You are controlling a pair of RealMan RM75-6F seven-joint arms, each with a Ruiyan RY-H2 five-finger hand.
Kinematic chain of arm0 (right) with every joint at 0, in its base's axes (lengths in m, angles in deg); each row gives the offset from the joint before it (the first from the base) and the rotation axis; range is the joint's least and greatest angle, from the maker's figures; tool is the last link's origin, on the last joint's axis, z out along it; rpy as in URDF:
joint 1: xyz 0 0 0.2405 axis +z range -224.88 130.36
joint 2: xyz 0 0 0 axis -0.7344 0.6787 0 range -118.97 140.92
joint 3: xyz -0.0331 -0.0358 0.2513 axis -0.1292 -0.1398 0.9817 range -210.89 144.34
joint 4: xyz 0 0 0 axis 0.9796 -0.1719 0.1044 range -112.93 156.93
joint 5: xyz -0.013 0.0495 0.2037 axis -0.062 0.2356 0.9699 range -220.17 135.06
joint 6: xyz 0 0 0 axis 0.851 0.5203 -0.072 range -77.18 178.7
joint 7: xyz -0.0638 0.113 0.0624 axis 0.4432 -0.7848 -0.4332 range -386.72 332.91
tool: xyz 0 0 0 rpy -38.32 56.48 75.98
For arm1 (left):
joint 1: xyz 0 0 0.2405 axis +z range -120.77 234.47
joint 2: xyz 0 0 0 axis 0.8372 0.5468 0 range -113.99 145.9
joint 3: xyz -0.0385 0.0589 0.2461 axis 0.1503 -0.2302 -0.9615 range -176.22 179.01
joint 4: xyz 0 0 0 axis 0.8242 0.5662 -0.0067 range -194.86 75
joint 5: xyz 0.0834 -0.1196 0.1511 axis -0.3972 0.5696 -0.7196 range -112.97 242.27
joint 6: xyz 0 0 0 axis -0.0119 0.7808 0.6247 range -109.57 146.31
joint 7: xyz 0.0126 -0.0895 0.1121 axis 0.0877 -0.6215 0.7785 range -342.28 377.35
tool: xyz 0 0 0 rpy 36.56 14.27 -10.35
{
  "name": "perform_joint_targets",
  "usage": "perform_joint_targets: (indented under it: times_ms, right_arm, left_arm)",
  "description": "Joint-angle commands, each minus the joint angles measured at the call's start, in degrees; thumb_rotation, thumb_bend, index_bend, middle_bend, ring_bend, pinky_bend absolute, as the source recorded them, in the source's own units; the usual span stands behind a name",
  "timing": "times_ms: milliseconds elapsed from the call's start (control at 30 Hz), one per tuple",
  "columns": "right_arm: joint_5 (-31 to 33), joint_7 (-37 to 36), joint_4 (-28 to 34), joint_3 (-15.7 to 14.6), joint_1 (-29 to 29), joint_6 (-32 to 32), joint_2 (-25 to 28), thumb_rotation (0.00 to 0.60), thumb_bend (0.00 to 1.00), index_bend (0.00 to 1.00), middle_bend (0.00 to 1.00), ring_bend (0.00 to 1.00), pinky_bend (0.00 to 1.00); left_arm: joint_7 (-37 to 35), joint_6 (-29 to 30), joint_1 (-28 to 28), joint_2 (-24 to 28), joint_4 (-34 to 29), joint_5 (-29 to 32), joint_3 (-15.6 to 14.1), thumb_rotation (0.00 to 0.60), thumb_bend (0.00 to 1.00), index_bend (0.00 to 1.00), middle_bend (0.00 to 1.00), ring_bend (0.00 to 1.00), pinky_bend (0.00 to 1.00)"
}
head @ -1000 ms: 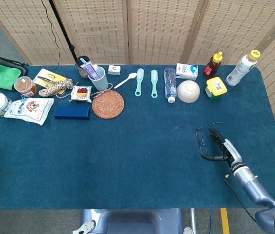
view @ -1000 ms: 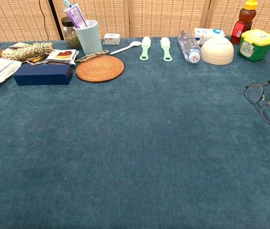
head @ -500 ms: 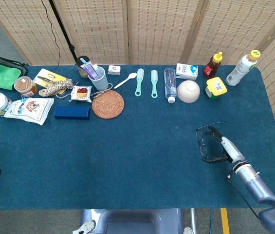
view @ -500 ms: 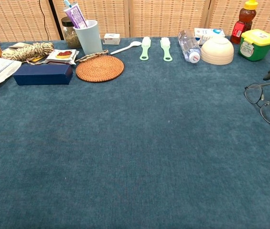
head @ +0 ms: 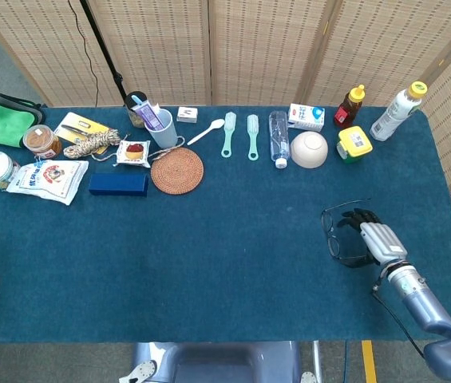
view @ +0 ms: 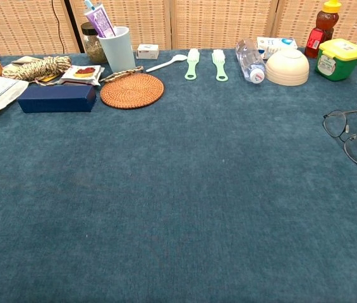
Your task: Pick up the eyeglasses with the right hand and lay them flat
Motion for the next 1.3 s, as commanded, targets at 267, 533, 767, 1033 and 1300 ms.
perform_joint_targets:
  times_ms: [267,533,767,1033,1300]
  right_arm:
    - [8.15,13.39,5.21,-0.08,3.22,6.43,3.48,0.6,0.13,0.25,0.1,0.0,0.0]
    - [13.02,17.92,5.98,-0.26,5.44,10.34,3.73,0.6,0.13,0.24,0.09,0.0,0.0]
    - [16.07,20.57,4.17,-0.48,7.25,12.63,2.51,0.6,0.13,0.24,0.09,0.0,0.0]
    - [18.98,23.33,2.95,-1.37,8.78,14.56,1.5,0.6,0.13,0.24,0.09,0.0,0.0]
    - [20.27,23.61,4.22,-1.68,9.93,16.24,1.0,0.6,0.13,0.24,0.09,0.0,0.0]
  left_arm:
    - [-0.38,0.18,0.23,0.14,0.2,-0.02,-0.13,0.6,0.34,0.12,0.08,0.08,0.0]
    - [-0.77,0.37,0.44,0.4,0.29,-0.1,-0.22,0.6,0.34,0.12,0.08,0.08,0.0]
    - [-1.05,0.76,0.83,0.76,0.44,0.05,-0.3,0.6,0.34,0.12,0.08,0.08,0.0]
    - [-1.01,0.84,0.96,0.88,0.33,-0.05,-0.37,0.6,0.34,0.12,0.08,0.08,0.0]
    - [-1.19,0.67,0.95,0.91,0.46,0.06,-0.35,0.6,0.34,0.12,0.08,0.08,0.0]
